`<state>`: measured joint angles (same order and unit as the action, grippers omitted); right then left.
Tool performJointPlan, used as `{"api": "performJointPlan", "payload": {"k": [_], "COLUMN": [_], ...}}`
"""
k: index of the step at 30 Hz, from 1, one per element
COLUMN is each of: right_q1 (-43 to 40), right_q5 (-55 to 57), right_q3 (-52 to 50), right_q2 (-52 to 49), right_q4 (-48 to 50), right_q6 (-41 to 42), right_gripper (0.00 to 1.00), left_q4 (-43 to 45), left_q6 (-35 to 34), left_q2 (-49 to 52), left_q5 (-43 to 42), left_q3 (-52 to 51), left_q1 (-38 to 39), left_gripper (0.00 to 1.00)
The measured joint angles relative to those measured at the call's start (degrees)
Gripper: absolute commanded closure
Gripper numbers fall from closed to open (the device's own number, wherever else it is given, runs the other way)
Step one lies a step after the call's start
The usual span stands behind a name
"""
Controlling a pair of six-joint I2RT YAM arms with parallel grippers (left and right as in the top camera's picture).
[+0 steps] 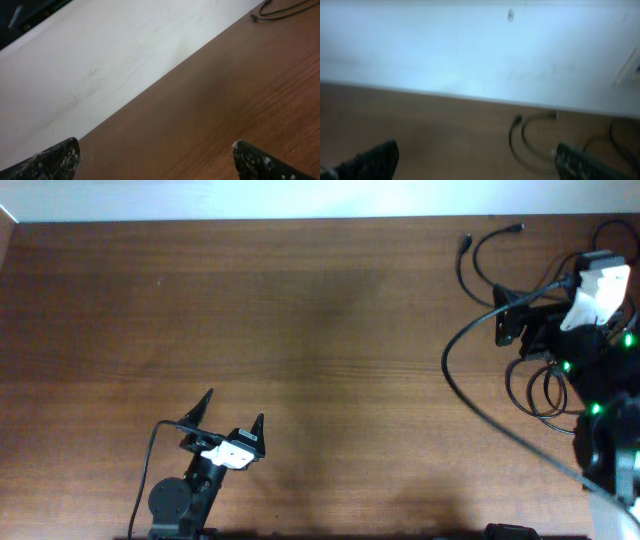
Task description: Untangle cables
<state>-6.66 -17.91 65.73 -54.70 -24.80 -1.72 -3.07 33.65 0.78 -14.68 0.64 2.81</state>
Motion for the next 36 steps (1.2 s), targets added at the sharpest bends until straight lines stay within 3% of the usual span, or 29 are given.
{"api": "performJointPlan", "payload": {"k": [13,16,21,30,36], "right_q1": [0.0,0.0,0.0,0.0,0.0], "right_q5": [-0.2,-0.2,0.0,0.2,0.3], "right_q3": [-46.0,-54.6,-63.5,-65.1,-65.1], "right_q2": [25.0,31.0,40.0,52.6,53.8], "right_q4": [44.0,49.0,49.7,22.6,22.1], "right_q6": [1.7,1.7,1.7,1.8,1.8], "right_gripper": [0.01,0.01,0.01,0.01,0.01], "left_q4": [0.0,0.0,0.0,-0.1,-0.1], "left_q6": [0.0,0.0,0.0,0.0,0.0], "left_q2": [0.0,0.0,-0.1,-0.2,-0.2], "left_q5": [0.2,0.2,0.2,0.2,0.2], "left_q3": [0.0,0.0,0.0,0.0,0.0], "left_q1": [0.0,0.0,0.0,0.0,0.0], "left_gripper": [0.01,0.01,0.01,0.01,0.01]}}
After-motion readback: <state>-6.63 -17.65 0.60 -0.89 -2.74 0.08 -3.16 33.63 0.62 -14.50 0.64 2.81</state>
